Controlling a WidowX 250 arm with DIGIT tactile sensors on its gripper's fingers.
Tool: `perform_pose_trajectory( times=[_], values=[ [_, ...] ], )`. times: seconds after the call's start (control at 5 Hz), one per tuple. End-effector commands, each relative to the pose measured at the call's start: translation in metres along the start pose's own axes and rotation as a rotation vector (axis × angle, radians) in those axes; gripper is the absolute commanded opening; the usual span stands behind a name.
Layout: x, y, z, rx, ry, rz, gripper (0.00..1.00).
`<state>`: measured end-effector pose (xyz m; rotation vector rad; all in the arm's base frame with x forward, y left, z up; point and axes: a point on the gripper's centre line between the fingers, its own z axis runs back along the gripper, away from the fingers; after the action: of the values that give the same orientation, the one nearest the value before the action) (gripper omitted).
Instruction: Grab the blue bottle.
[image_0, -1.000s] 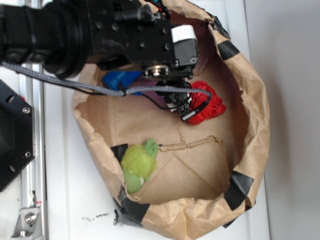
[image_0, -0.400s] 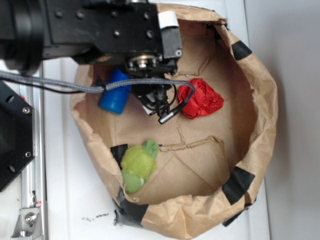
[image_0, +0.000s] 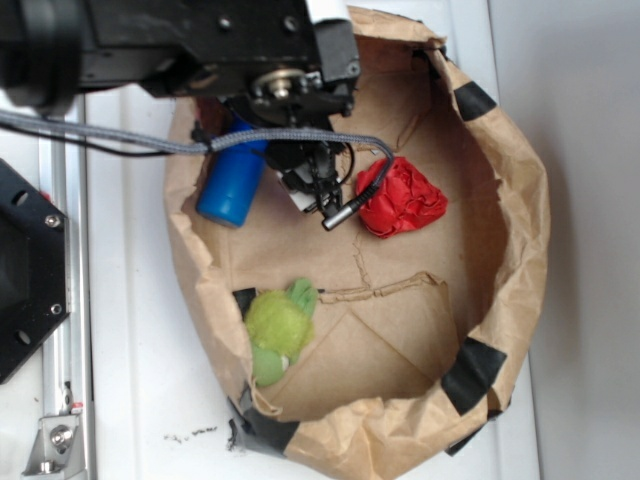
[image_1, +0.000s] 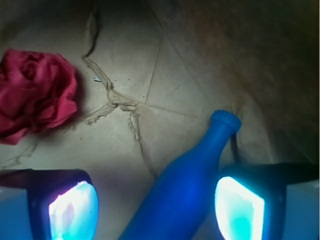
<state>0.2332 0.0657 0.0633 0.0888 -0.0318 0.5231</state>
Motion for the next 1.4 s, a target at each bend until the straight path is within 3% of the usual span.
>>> perform_pose_trajectory(
  times=[0.0,0.4,0.6,0.8,1.2],
  values=[
    [0.007,0.009,-0.021,-0.006,-0.021,-0.019,1.0],
    [-0.001,-0.002,-0.029,-0.012,-0.005,0.019,1.0],
    [-0.015,-0.004,-0.016,-0.045,-0.017,0.054,1.0],
    [-0.018,-0.002,-0.008,-0.051,-0.002,0.199,1.0],
    [-0.016,-0.004,-0.021,0.003,0.02,0.304,1.0]
  ],
)
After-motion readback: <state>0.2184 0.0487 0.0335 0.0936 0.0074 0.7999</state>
